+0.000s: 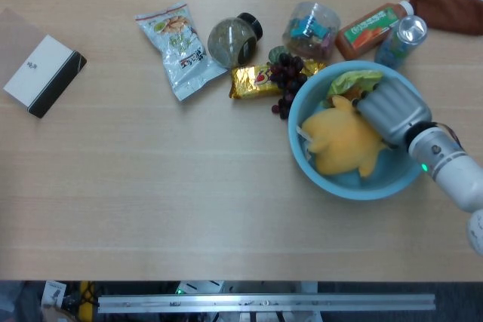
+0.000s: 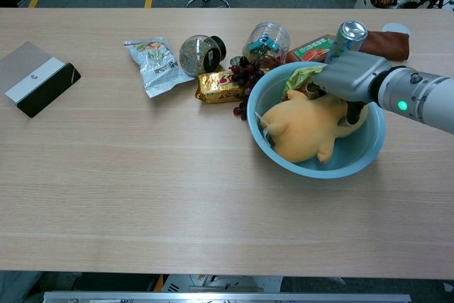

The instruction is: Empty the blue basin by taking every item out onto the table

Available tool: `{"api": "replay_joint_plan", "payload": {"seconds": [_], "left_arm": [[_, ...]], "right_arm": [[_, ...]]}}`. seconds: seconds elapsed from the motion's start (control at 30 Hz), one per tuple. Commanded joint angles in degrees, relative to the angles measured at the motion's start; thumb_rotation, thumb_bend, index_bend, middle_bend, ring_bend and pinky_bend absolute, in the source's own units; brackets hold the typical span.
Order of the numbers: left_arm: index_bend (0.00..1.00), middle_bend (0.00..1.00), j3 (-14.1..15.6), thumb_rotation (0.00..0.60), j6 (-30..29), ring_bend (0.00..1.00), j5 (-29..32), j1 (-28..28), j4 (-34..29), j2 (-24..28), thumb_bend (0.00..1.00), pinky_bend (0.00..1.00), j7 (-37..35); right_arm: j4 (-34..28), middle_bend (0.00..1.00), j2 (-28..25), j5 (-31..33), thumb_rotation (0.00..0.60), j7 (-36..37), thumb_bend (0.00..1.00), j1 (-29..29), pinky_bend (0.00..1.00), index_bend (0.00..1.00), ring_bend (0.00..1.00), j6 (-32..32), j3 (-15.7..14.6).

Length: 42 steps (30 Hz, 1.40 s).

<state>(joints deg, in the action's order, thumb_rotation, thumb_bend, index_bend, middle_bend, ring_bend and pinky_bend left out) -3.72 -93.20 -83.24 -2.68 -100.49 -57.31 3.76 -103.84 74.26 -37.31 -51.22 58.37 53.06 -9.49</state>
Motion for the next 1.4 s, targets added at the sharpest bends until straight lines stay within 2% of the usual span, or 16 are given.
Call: {"api": "replay_joint_plan", "payload": {"seconds": [0.03, 0.13, 0.53, 0.7, 0.97, 1.3, 1.4], "left_arm": [[0.34, 0.37, 0.0, 0.600, -0.2, 0.29, 0.1, -0.1, 0.0, 0.1, 0.34, 0.26, -0.2], [0.34, 0.37, -0.1, 0.600, -0.4, 0.30, 0.3, -0.4, 0.0, 0.3, 0.34, 0.26, -0.5], [0.34, 0.37, -0.3, 0.600, -0.3, 0.30, 0.1, -0.2, -0.5, 1.1, 0.34, 0.26, -0.3], [0.34, 0.37, -0.3, 0.600, -0.2, 0.30, -0.3, 0.0, -1.0, 1.3, 0.34, 0.26, 0.1], [0.34, 0.37, 0.0, 0.600, -0.7, 0.30, -1.0, -0.2, -1.9, 1.8, 0.34, 0.26, 1.1], [0.34, 0.37, 0.3, 0.600, -2.2, 0.30, -1.6, -1.0, -3.4, 2.1, 0.34, 0.26, 2.6], [0.34, 0.37, 0.4, 0.600, -2.5, 0.29, -1.7, -1.2, -3.7, 2.1, 0.34, 0.26, 3.0]], "right_arm": [[0.0, 0.50, 0.1, -1.2, 0.600, 1.4, 0.35, -0.4, 0.64, 0.52, 0.49, 0.5, 0.8], [-1.4, 0.54, -1.2, -3.1, 0.600, 3.2, 0.37, -0.7, 0.70, 0.57, 0.55, 0.6, 1.7], [-12.6, 0.55, -13.2, -11.6, 0.600, 12.1, 0.37, -1.8, 0.71, 0.57, 0.57, 1.0, 6.4], [-14.3, 0.55, -15.8, -12.6, 0.600, 15.6, 0.37, -1.8, 0.71, 0.57, 0.57, 0.4, 9.1], [-11.3, 0.55, -11.5, -8.9, 0.600, 17.8, 0.37, 1.0, 0.71, 0.57, 0.57, -1.0, 13.9], [-5.1, 0.55, -1.9, 1.8, 0.600, 12.4, 0.35, 9.4, 0.71, 0.57, 0.57, -1.6, 17.4], [-3.1, 0.52, 1.0, 5.3, 0.600, 10.7, 0.34, 12.1, 0.71, 0.57, 0.54, -1.4, 18.3]]}}
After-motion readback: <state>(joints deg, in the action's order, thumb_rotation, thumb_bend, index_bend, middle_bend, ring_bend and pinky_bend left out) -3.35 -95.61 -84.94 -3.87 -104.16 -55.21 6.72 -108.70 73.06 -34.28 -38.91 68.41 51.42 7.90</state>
